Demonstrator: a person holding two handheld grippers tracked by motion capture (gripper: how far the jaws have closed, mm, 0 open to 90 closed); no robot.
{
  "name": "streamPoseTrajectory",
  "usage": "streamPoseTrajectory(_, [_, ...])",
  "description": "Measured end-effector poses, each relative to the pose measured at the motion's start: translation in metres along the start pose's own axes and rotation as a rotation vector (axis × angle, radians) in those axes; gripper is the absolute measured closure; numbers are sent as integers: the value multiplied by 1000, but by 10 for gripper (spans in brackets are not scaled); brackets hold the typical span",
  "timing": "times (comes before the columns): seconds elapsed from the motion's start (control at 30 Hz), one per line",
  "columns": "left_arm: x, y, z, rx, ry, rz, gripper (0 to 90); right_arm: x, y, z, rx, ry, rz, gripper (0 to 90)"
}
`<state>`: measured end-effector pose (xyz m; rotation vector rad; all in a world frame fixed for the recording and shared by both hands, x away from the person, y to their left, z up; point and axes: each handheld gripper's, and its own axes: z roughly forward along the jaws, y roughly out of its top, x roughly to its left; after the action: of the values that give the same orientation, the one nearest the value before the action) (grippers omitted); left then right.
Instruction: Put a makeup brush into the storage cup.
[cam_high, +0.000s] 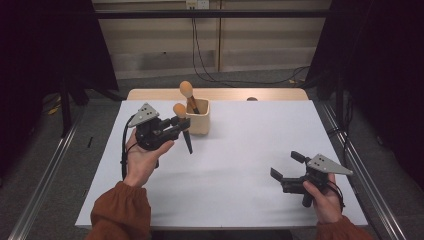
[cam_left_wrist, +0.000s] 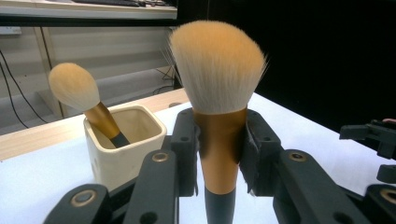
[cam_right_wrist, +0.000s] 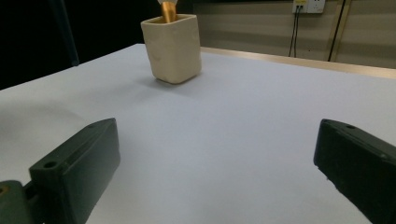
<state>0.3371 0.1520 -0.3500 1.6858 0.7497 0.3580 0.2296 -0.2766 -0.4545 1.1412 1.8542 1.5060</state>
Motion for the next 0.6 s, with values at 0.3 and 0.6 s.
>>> streamPoseTrajectory(0.3, [6, 8, 2, -10, 13, -4, 695, -3, -5, -9, -15, -34, 7, 0])
streamPoseTrajectory(0.6, [15, 19, 5, -26, 26, -10, 696, -1, -9, -10, -18, -46, 8, 0])
